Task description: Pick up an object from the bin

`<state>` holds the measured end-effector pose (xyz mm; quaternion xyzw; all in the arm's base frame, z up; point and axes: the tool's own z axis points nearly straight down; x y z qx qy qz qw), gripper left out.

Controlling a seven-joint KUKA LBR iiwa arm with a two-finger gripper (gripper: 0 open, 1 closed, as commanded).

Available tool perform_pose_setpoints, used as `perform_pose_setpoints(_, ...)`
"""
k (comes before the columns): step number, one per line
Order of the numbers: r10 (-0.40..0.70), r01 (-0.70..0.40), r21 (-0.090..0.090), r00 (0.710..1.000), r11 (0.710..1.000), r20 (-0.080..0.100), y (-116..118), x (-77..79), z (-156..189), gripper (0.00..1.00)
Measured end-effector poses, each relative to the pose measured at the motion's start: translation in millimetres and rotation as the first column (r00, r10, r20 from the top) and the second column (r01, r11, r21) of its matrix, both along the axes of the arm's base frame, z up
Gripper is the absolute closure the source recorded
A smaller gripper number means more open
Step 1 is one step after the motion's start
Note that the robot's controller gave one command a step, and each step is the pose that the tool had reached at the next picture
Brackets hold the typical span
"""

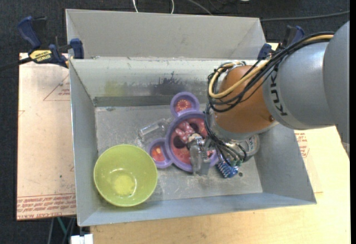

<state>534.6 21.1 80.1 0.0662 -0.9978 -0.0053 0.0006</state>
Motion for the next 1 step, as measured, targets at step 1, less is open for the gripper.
perform_pose_setpoints(1,0.005,-0.005,-0.001,1.000,1.000,0.004,0.4,-0.7,-0.2,1.00)
